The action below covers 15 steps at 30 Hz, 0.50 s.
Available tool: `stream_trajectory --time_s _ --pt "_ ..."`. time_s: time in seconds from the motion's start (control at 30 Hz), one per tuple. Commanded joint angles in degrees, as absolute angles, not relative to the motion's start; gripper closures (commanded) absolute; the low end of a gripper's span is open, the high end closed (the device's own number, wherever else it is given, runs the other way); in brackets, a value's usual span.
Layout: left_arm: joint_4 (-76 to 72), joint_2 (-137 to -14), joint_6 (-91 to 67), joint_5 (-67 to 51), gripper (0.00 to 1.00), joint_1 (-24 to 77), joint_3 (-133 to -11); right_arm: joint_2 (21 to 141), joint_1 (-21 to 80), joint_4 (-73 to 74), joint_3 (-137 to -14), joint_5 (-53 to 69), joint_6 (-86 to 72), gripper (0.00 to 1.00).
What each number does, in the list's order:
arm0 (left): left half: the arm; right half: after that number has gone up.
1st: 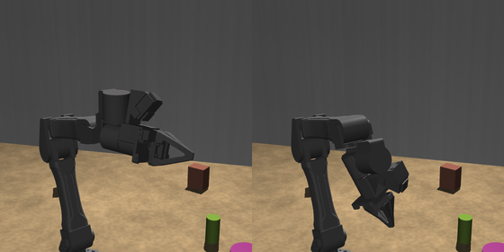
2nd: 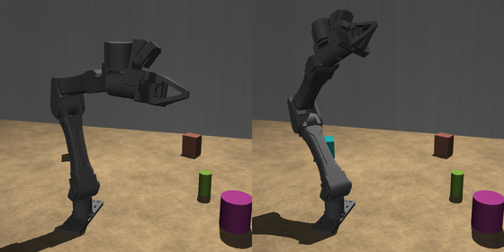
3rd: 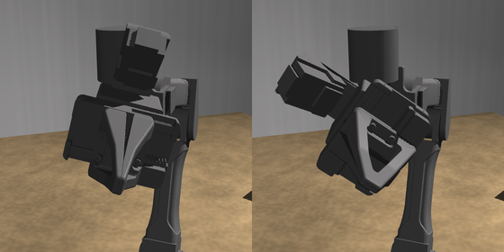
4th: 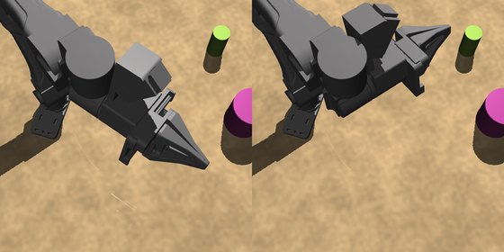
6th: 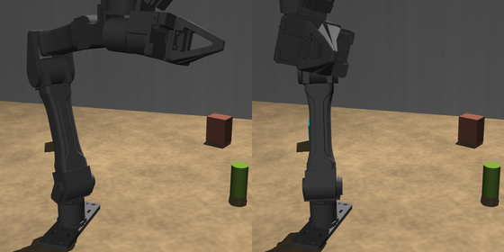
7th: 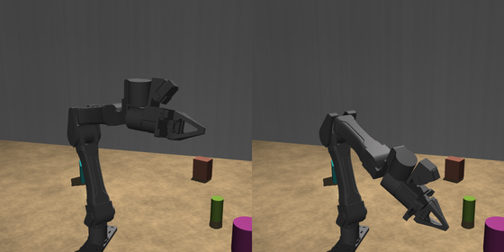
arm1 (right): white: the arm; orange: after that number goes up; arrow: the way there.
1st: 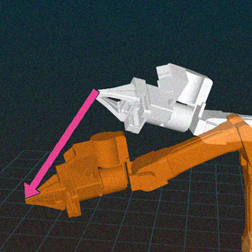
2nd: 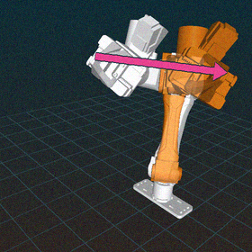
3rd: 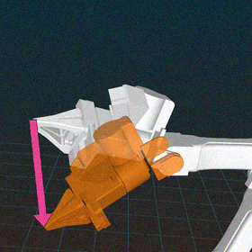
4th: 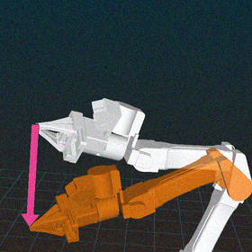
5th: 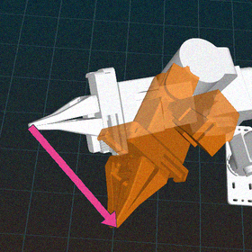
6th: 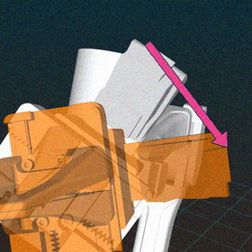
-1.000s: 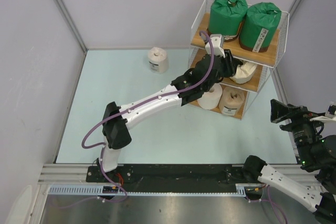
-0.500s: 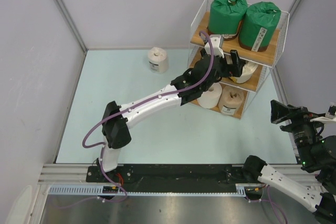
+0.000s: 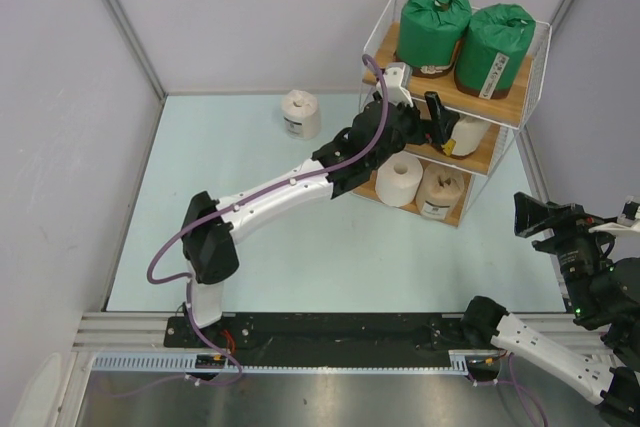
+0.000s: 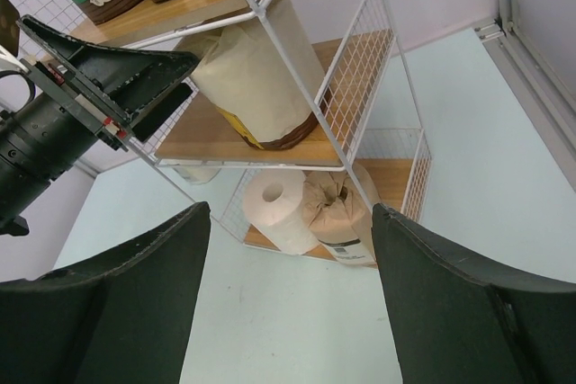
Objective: Place and organize the paper towels onto the shelf
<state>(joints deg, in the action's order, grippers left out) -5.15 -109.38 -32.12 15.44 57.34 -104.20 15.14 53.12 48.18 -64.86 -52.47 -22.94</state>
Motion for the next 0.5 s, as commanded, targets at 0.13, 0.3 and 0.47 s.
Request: stream_trajectory --time_s 0.13,0.3,0.47 --pt "-10.9 -101.7 -33.0 10.9 0.0 57.1 -103.4 14.3 52.8 49.3 -66.0 -53.3 -24.0 0.23" --pt "-9.8 -96.2 -31.6 5.0 0.0 57.4 -98.8 14.1 52.8 50.0 -65.9 -54.4 -24.5 0.23" --pt "-11.7 -88.0 -28.8 -1.6 0.0 58.1 -87.5 14.1 53.3 48.3 -65.1 -55.2 -23.3 0.21"
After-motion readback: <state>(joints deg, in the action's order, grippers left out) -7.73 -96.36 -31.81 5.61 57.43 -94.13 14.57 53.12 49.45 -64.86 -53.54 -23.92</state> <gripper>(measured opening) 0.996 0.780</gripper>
